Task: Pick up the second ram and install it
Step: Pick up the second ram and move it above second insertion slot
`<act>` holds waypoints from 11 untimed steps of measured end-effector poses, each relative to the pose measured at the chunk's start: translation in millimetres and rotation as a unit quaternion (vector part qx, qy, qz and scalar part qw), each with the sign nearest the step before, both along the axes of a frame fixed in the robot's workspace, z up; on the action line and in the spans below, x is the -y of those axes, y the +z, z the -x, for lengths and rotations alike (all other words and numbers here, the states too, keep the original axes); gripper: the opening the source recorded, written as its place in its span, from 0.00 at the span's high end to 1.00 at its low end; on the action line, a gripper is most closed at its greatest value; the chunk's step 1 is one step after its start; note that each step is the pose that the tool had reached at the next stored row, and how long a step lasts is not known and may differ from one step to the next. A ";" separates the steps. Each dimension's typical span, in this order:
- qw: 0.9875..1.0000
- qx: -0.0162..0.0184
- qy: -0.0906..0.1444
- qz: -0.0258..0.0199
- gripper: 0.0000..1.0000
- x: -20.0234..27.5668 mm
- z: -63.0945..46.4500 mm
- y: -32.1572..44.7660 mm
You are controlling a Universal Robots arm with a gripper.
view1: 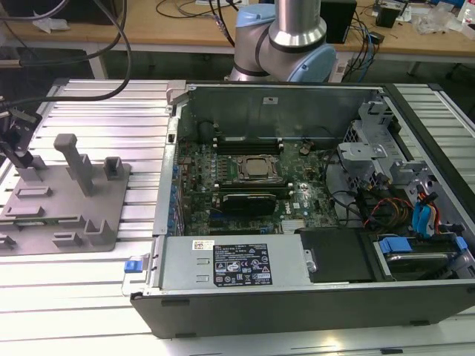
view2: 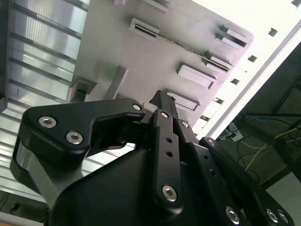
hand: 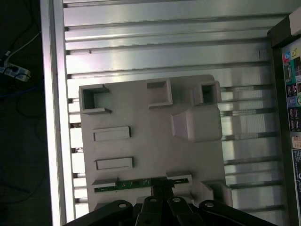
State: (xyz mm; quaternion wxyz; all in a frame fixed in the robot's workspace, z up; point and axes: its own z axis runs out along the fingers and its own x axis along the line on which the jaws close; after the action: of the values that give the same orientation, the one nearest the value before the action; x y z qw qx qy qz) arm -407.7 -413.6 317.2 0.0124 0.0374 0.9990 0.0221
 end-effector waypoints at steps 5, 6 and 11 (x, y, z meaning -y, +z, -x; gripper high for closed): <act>1.000 0.000 0.008 0.000 0.92 0.0 0.2 -0.2; 1.000 0.000 0.023 0.000 0.92 -0.1 0.3 -0.1; 0.993 0.000 0.119 0.000 0.92 0.0 0.2 -0.2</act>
State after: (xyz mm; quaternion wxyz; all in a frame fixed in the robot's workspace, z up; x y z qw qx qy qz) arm -408.0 -413.5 317.0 0.0097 -0.0816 0.9963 0.0234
